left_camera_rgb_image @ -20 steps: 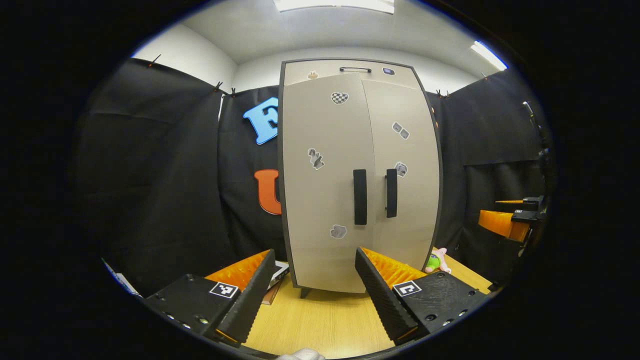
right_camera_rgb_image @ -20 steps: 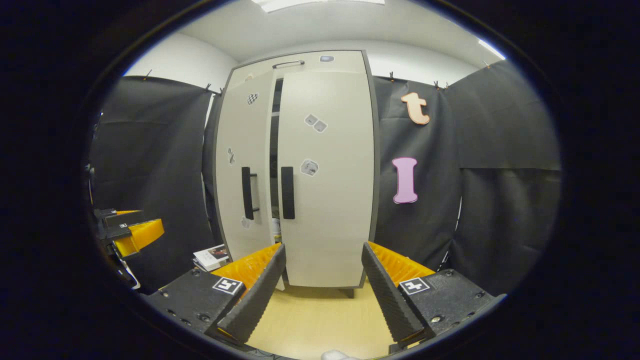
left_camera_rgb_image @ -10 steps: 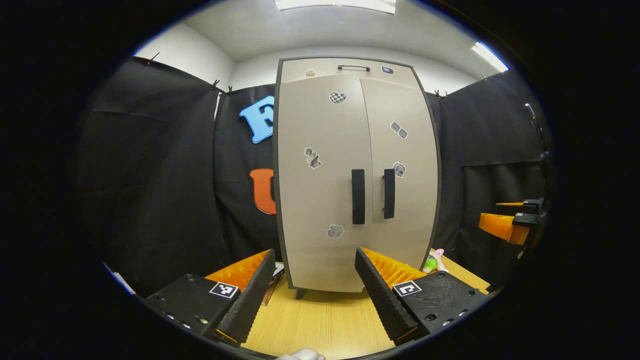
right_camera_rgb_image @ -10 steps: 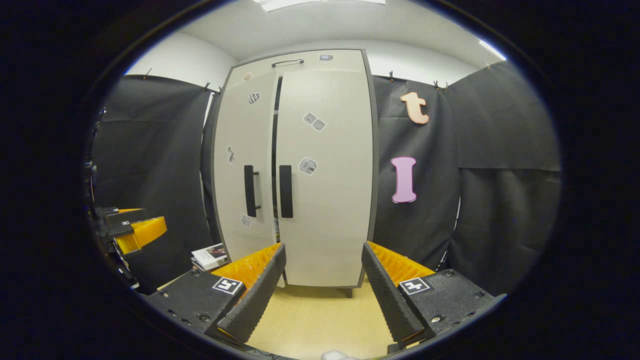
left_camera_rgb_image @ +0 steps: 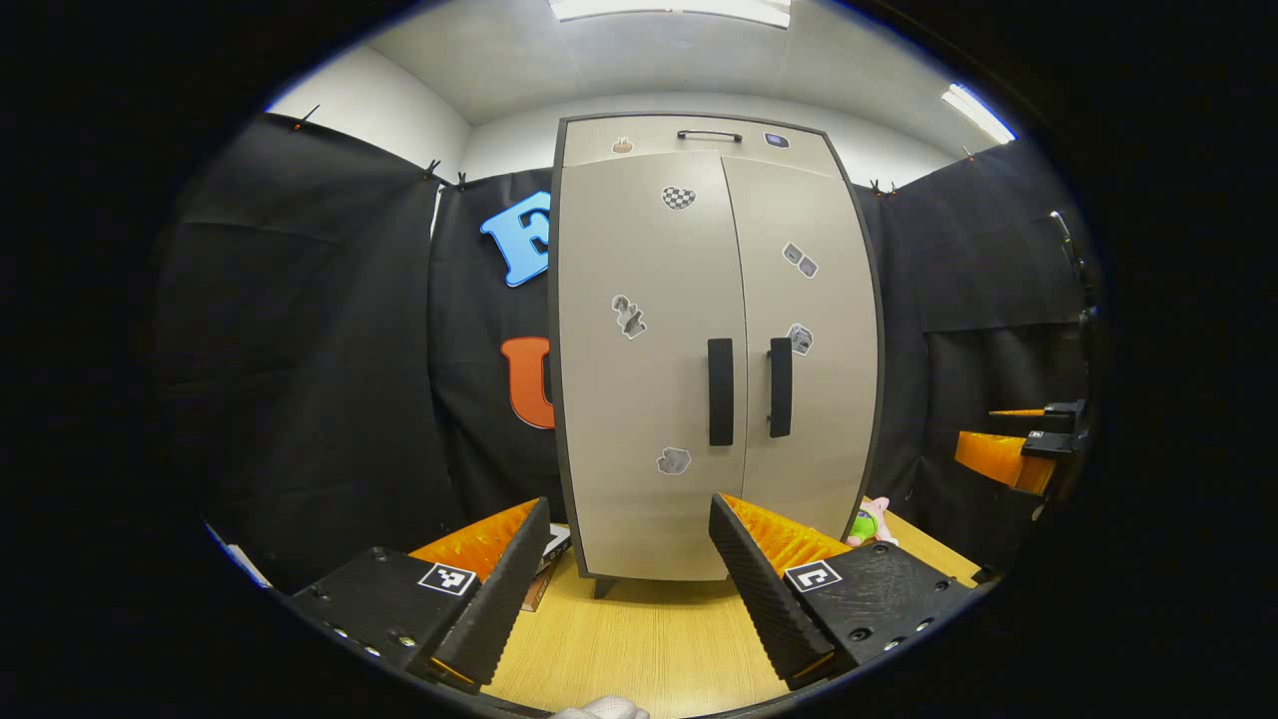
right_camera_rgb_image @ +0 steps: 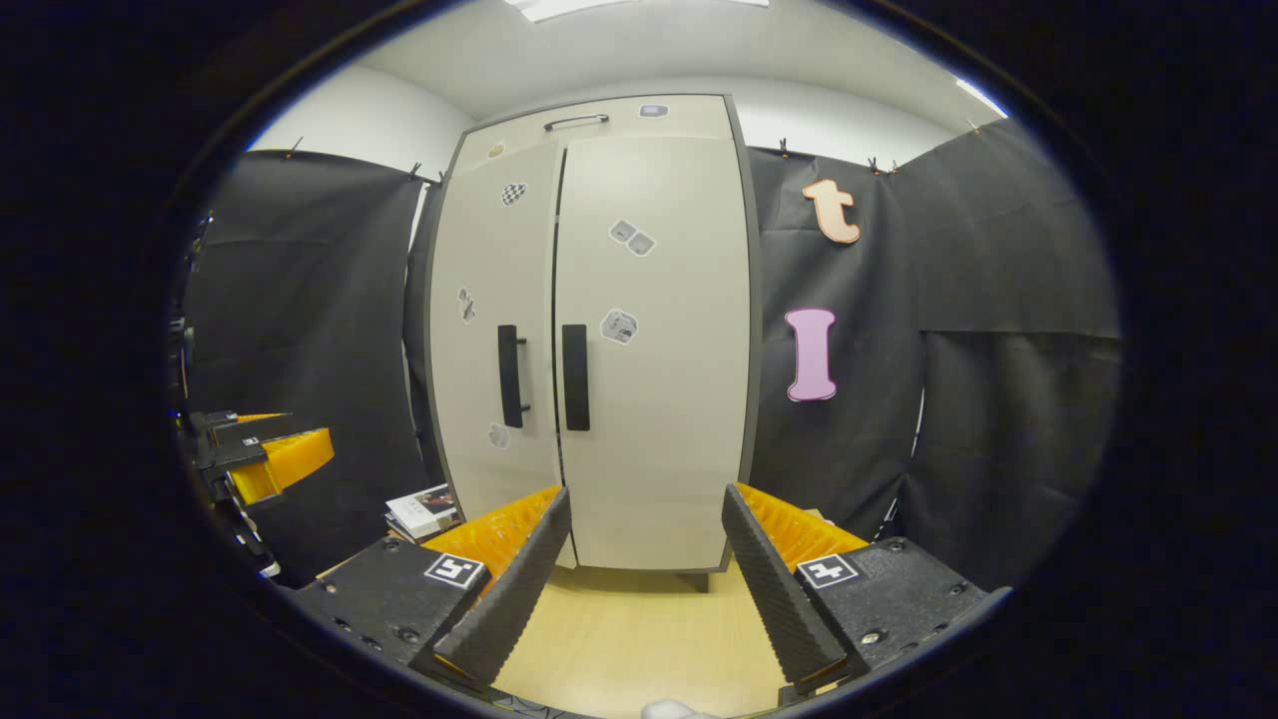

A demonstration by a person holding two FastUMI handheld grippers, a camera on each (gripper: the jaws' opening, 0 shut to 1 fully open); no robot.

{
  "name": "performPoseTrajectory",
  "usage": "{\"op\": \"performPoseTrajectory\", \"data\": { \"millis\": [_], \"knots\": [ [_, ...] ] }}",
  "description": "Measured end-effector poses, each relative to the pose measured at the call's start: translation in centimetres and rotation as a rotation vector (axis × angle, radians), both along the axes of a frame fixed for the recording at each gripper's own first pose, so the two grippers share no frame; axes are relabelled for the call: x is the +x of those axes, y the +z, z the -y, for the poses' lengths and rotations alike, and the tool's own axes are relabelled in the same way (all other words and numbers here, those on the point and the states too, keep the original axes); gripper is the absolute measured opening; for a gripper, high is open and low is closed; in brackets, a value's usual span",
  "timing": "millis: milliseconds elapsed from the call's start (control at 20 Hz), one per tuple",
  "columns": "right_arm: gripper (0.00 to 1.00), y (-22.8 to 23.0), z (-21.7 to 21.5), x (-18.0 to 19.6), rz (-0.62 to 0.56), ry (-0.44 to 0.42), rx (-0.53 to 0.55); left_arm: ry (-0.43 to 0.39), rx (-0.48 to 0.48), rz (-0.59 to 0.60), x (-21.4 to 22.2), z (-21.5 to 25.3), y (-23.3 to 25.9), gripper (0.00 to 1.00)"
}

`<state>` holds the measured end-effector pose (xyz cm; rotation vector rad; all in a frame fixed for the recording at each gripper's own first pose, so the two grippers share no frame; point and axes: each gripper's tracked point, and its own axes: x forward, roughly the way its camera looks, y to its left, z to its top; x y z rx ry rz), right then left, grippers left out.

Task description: Grab one shoe with the right hand and put it into the shoe cabinet, grab the other shoe with the left hand and put it into the shoe cabinet; then close the right door with the right hand and the left door with the left hand.

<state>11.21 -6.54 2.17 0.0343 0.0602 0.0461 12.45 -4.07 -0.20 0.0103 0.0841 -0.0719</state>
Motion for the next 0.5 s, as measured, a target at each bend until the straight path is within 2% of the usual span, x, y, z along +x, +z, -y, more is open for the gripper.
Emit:
{"op": "performPoseTrajectory", "data": {
  "millis": [100, 150, 200, 250, 300, 450, 500],
  "knots": [
    [0.99, 0.03, -0.05, 0.04, 0.003, 0.001, -0.001, -0.001, -0.002, -0.002, -0.07, -0.06, -0.08, 0.96],
    [0.99, 0.03, -0.14, 0.03, 0.004, 0.001, -0.001, -0.002, -0.004, -0.002, 0.0, -0.1, -0.11, 1.0],
    [0.98, -0.05, -0.15, 0.04, 0.005, -0.002, -0.003, -0.005, -0.002, -0.002, 0.06, -0.14, -0.14, 0.96],
    [0.98, -0.14, -0.07, 0.03, 0.003, -0.007, -0.006, -0.004, 0.001, -0.001, -0.02, -0.27, -0.14, 1.0],
    [0.98, -0.28, -0.18, 0.05, -0.002, -0.006, -0.005, -0.005, 0.003, 0.0, 0.04, -0.34, -0.1, 0.96],
    [0.99, -0.38, -0.43, 0.01, -0.005, -0.007, 0.004, -0.01, 0.002, -0.003, -0.01, -0.52, -0.26, 1.0],
    [0.99, -0.39, -0.58, -0.12, -0.003, -0.007, 0.004, -0.011, 0.003, 0.0, 0.0, -0.62, -0.24, 0.96]
  ]
}}
